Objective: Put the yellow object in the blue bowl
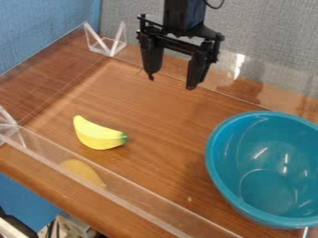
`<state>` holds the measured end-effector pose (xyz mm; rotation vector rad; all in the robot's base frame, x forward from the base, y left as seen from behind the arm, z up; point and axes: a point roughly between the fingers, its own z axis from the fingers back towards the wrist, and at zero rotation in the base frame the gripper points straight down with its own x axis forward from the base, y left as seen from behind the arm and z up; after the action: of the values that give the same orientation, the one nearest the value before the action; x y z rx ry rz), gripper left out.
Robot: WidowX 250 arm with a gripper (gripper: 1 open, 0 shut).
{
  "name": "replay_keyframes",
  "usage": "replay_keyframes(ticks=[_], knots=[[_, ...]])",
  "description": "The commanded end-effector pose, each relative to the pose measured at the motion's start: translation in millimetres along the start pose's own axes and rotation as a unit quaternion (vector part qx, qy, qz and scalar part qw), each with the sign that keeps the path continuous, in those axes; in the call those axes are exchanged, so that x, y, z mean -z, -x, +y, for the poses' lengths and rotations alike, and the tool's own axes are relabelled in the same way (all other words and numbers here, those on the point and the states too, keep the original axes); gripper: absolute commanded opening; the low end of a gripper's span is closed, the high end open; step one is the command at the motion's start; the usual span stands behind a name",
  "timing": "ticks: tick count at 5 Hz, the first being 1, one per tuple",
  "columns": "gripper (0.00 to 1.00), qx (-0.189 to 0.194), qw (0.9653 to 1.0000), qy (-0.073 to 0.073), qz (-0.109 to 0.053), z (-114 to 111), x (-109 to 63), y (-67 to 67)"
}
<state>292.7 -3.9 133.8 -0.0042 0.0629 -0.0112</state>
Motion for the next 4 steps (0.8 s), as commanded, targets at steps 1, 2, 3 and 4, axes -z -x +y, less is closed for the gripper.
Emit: replay_keyframes(ticks=[1,2,3,4], knots=[[1.00,0.100,0.9948,-0.017,0.015,14,8.2,13.2],[1.00,0.187,0.9811,-0.037,0.031,43,32.8,26.9],[1.00,0.270,0.9605,-0.056,0.038,77,50.4,35.5],[1.00,0.354,0.9327,-0.059,0.041,95,59.3,38.6]])
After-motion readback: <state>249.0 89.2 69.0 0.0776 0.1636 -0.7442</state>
